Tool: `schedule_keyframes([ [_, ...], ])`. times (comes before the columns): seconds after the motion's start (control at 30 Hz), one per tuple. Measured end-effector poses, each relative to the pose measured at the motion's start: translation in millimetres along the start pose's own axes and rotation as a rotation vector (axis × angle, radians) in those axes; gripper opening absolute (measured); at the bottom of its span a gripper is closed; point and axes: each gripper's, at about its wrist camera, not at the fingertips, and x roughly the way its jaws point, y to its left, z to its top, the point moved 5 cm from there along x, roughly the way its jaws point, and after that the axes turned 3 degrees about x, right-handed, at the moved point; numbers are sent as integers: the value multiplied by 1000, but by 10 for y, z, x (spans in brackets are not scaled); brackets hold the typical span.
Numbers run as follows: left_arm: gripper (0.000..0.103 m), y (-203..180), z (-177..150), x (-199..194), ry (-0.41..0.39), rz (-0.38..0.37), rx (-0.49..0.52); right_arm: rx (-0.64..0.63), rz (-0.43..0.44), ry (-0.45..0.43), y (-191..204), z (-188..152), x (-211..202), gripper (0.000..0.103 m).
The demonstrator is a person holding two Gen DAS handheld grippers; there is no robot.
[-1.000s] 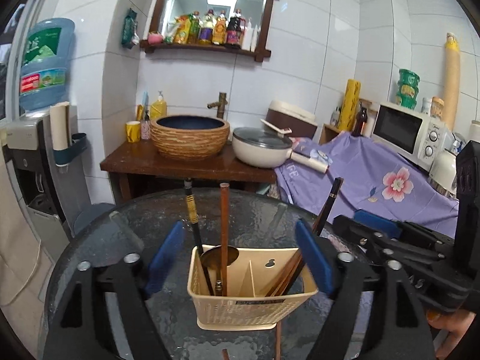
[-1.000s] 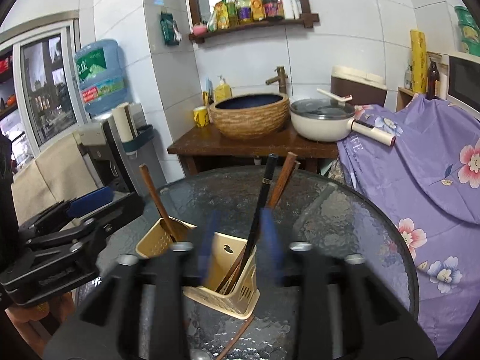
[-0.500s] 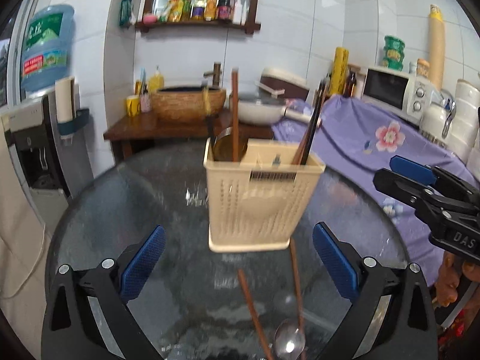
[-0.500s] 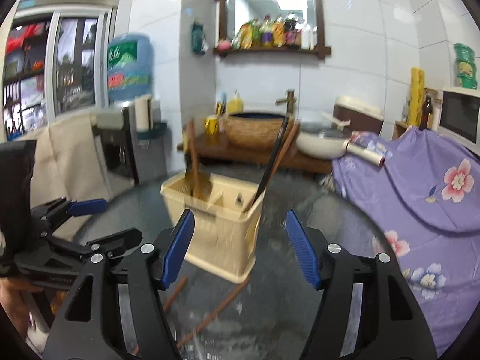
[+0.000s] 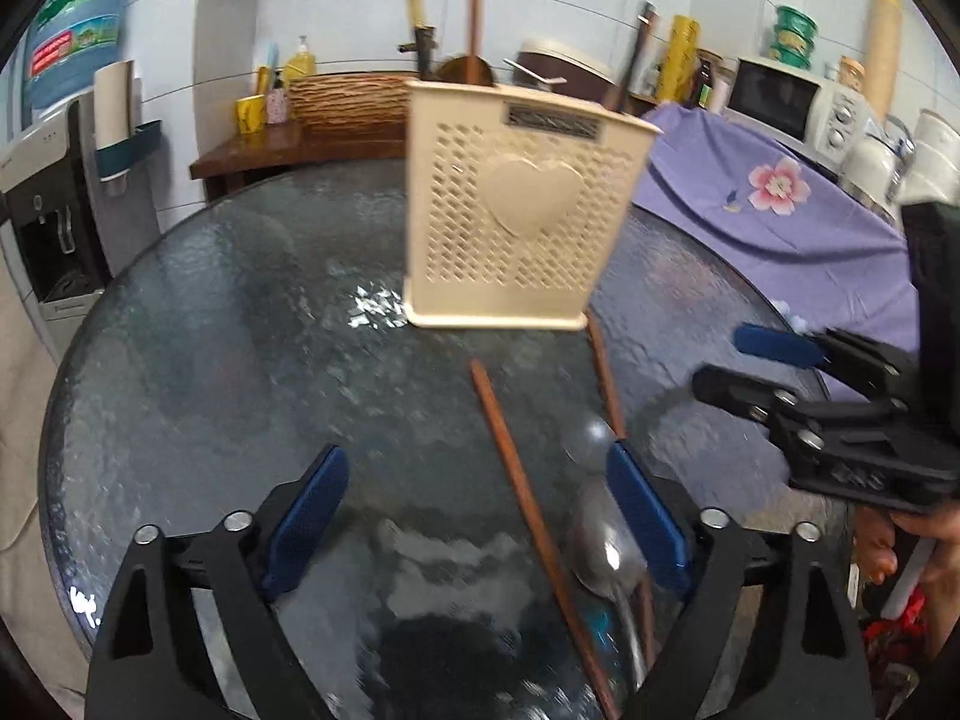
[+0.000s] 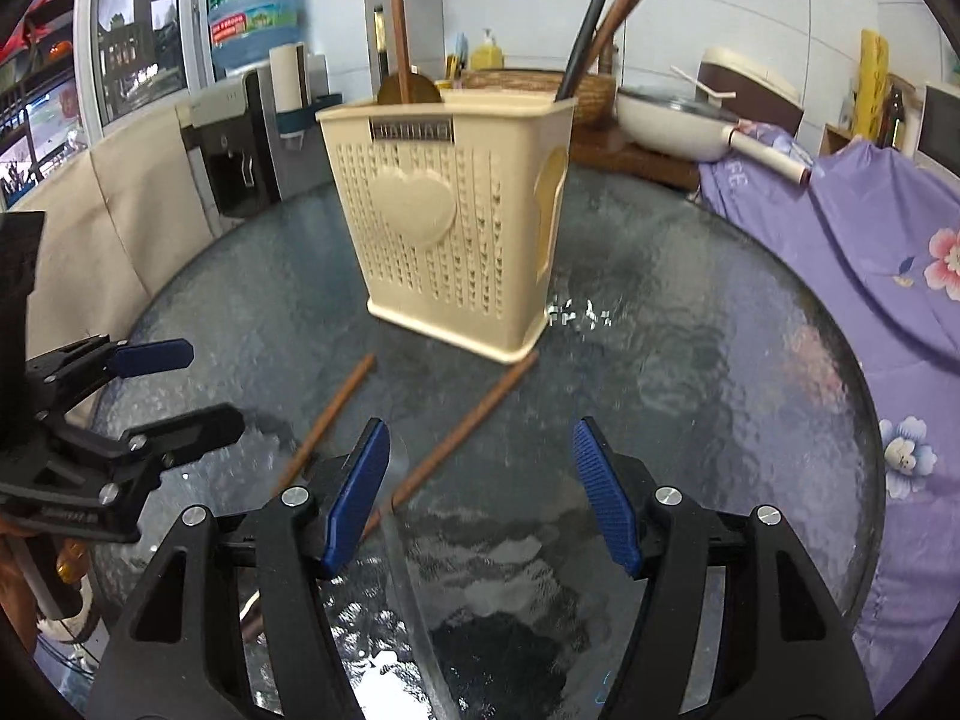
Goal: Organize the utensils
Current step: 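Withdraw both tools from the basket toward the spoons on the table, then grasp the steel spoon with the left tool while the right tool grasps the clear plastic spoon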
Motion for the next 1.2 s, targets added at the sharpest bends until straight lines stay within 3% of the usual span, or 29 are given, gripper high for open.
schedule_keyframes([
  [0.07,76,-105,-63,-5,7,-14,22,15,-4,18,-40,-52,47,64],
  [0.33,76,-512,-217,113,35,-34,141,54,2,49,-167,-162,103,64],
  [0.43,67,-588,-220,217,62,-54,158,54,-5,61,-185,-186,107,64],
  [0.7,62,-583,-178,355,104,-77,141,151,17,114,-280,-96,255,56],
  [0.87,56,-582,-193,365,116,-94,133,196,15,149,-284,20,483,42],
  [1.1,48,-534,-189,359,127,-118,114,188,-4,167,-143,125,690,42],
  [1.2,44,-558,-196,368,132,-129,112,155,31,157,-24,115,643,41],
])
